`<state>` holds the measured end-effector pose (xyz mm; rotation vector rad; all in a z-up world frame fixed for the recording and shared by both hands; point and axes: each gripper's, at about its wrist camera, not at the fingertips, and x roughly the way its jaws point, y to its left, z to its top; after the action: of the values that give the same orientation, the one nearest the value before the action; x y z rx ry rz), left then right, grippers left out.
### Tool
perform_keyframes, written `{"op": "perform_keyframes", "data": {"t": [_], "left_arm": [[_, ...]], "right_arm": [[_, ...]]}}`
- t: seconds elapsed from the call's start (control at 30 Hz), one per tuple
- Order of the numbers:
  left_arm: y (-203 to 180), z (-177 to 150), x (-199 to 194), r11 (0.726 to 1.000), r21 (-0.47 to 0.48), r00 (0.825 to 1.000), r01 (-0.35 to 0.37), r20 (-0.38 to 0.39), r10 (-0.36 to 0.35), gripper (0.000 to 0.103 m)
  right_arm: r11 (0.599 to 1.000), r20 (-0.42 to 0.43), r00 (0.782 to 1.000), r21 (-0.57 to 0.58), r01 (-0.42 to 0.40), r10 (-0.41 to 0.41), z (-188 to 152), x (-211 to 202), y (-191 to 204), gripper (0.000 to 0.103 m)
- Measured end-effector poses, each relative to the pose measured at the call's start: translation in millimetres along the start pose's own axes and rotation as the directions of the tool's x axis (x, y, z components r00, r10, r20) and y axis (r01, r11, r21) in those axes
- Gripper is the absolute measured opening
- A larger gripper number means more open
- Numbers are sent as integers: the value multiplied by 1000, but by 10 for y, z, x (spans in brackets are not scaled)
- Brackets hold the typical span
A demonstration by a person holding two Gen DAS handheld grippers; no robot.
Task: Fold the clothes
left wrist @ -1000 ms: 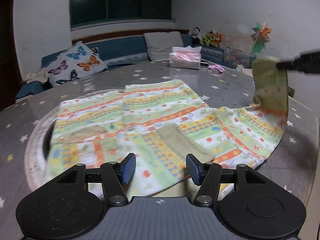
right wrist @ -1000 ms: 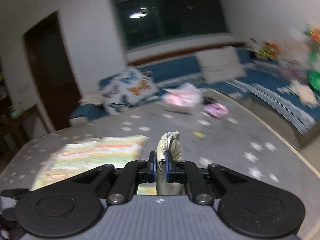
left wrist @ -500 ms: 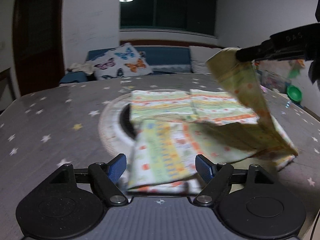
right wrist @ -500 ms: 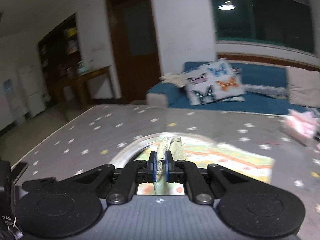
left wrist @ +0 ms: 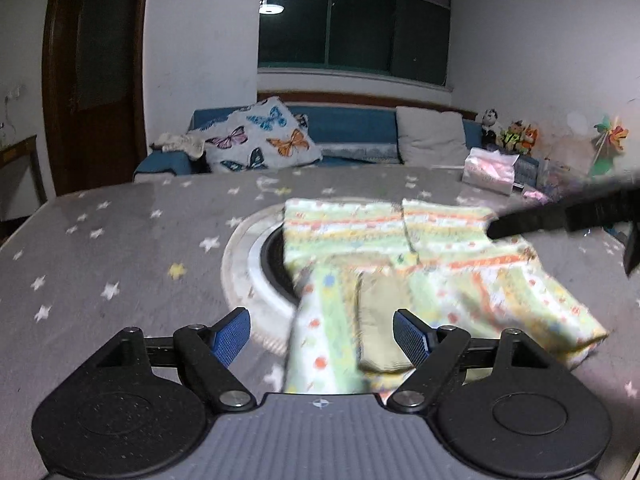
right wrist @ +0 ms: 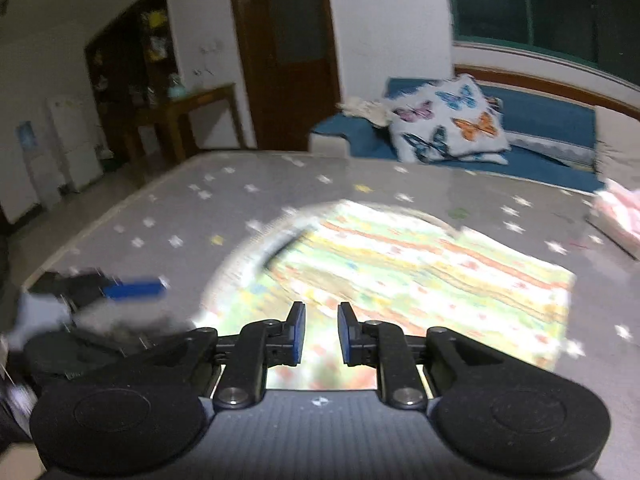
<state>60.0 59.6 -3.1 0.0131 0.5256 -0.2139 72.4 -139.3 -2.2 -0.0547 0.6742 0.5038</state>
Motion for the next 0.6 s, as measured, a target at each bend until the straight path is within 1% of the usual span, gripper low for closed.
{"op": "perform_keyframes", "data": {"t": [0.1, 0.17, 0.3, 0.37, 0.5, 0.6], "left_arm": [[-120, 63, 57, 999, 28, 1000, 23, 7, -23, 81], [-216, 77, 137, 998, 59, 1000, 29, -1, -29, 81], [-367, 45, 320, 992, 129, 999, 16, -29, -12, 81], [-403, 9, 413, 988, 157, 998, 9, -55, 0, 81], [-418, -60, 552, 980, 196, 994, -25, -103, 46, 81], [-410, 7, 491, 981, 193, 996, -23, -82, 40, 81]], "right_arm": [[998, -52, 997, 7, 55, -54, -180, -32, -214, 21], [996, -84, 992, 13, 91, -90, -325, -31, -336, 23], [989, -125, 983, 51, 138, -131, -574, -45, -540, 23], [985, -148, 979, 73, 155, -143, -688, -46, -638, 23], [987, -144, 980, 55, 148, -139, -710, -112, -683, 23], [988, -107, 984, 54, 148, -142, -607, -118, -718, 26]]}}
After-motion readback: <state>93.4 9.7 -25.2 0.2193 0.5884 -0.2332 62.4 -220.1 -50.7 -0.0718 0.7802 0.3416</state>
